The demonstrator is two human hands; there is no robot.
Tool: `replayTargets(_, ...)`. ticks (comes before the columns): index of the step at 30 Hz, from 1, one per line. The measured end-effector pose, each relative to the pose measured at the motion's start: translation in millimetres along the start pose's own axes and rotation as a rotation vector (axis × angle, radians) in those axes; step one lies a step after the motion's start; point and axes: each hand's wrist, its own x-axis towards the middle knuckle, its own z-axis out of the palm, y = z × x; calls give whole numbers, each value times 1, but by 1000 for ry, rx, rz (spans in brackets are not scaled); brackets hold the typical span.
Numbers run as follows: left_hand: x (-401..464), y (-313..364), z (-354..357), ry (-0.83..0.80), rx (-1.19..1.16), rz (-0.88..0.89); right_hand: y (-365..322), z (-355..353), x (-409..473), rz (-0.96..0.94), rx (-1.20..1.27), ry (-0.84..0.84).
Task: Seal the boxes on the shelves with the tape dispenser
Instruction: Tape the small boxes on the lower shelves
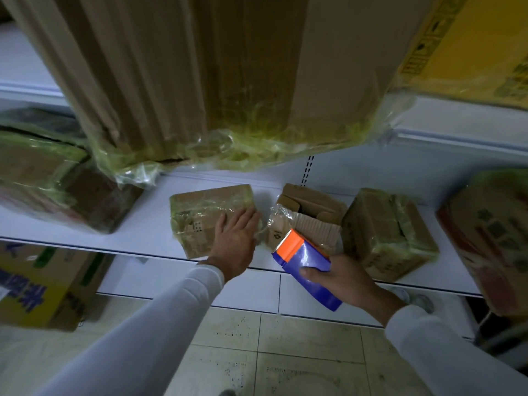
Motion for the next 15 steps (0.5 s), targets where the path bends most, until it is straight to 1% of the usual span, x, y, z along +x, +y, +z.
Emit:
replayTargets(4,6,-12,-8,83,-34,101,-8,2,11,-112,-108,-69)
replayTargets(7,8,-14,-8,114,22,114,-19,10,22,-162,-315,-40)
replayTargets(8,8,-14,-7,123,44,104,-21,12,26,-145,-374,-16)
replayTargets(10,5,-13,-5,115,69,100,-21,14,33,-86,-377,11)
replayTargets(13,-1,-24,-7,104,50,152,-17,4,40,44,-346,51)
replayTargets(15,-5,-37,-13,104,40,195,-14,-6,43,88,-380,94)
